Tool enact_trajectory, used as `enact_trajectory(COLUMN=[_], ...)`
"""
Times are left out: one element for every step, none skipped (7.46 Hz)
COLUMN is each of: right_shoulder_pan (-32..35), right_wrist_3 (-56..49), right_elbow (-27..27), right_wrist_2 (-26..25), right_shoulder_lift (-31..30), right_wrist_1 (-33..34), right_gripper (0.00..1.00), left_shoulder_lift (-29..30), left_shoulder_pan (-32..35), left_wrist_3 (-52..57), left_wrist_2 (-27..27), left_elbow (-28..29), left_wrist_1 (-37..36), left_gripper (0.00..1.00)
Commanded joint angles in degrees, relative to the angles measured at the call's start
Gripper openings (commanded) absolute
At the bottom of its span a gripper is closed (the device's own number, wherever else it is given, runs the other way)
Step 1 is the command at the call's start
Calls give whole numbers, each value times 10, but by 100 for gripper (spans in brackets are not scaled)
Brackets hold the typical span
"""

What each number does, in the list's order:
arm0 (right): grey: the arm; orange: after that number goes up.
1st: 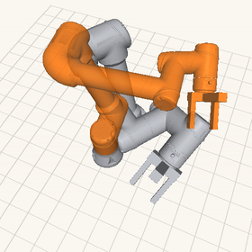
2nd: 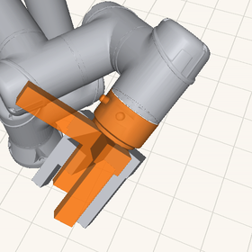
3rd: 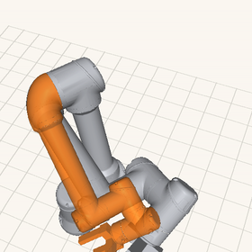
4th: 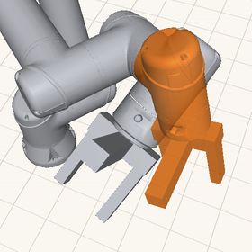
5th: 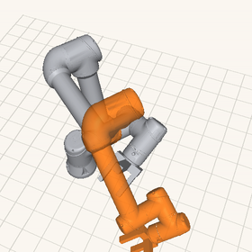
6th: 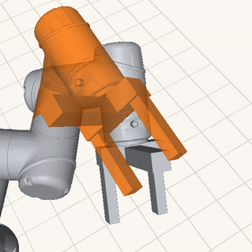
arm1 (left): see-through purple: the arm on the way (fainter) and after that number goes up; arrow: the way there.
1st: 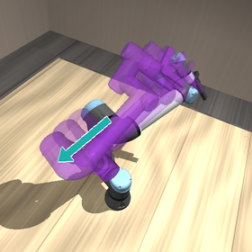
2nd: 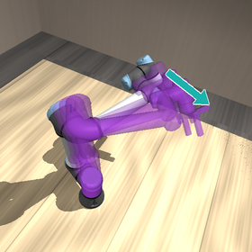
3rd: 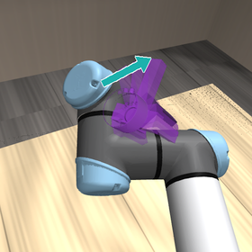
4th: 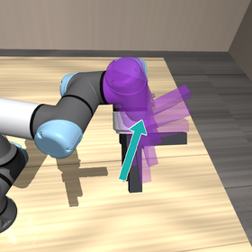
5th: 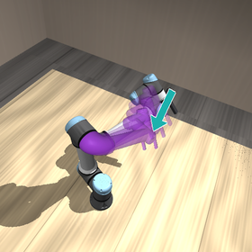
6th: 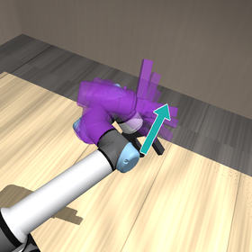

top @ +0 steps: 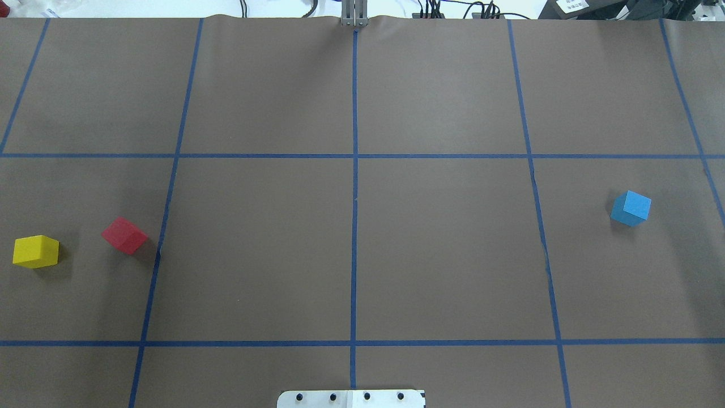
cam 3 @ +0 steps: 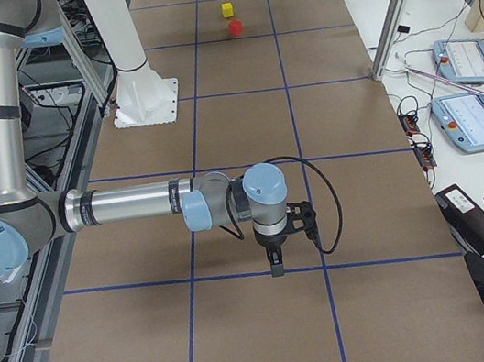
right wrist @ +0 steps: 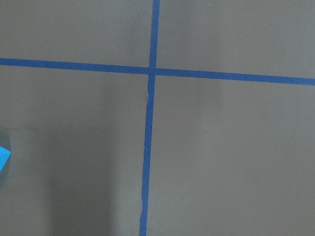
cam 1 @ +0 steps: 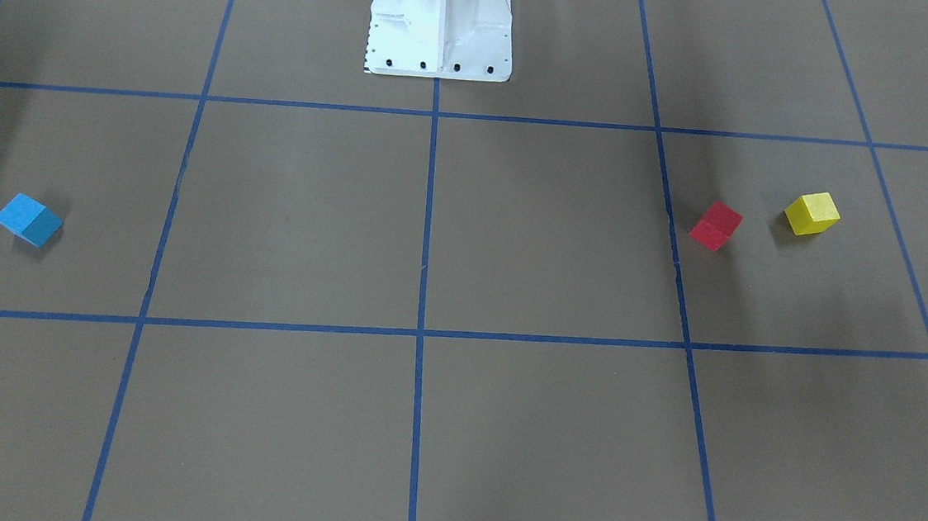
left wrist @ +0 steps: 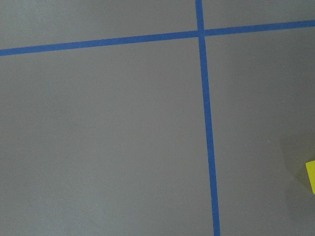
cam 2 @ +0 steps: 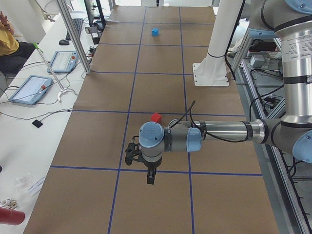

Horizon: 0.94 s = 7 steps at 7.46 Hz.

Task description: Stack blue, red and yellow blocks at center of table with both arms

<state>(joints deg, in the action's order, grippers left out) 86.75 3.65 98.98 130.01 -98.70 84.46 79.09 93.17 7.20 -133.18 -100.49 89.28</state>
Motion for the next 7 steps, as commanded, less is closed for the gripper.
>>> enact_trajectory(right_shoulder_pan=[0,0,0,-1,-1,-1,-1], right_wrist_3=[0,0,1,1,1,9,11], right_elbow=[2,7,17,19,19,19,15], right_wrist_2=[0,4,8,8,6,5,2], right_shoulder_lift=[1,2,2,2,4,17,18], right_wrist_1=[0,0,-2,-2,-3,-28,-72], right_gripper=[100,100,100,100,100,100,100], left_shoulder_lift=[6,7,7,7,9,12,37], left_shoulder_pan=[3,3,3,2,2,2,2], left_wrist_3=[2,2,2,3,2,-3,-4], left_wrist_2=[5,6,6,6,6,1,3], left_elbow=[-12,-13,-19,-19,-23,-37,-39], left_wrist_1=[8,9,11,12,12,13,13], left_gripper=[100,100,100,100,100,100,100])
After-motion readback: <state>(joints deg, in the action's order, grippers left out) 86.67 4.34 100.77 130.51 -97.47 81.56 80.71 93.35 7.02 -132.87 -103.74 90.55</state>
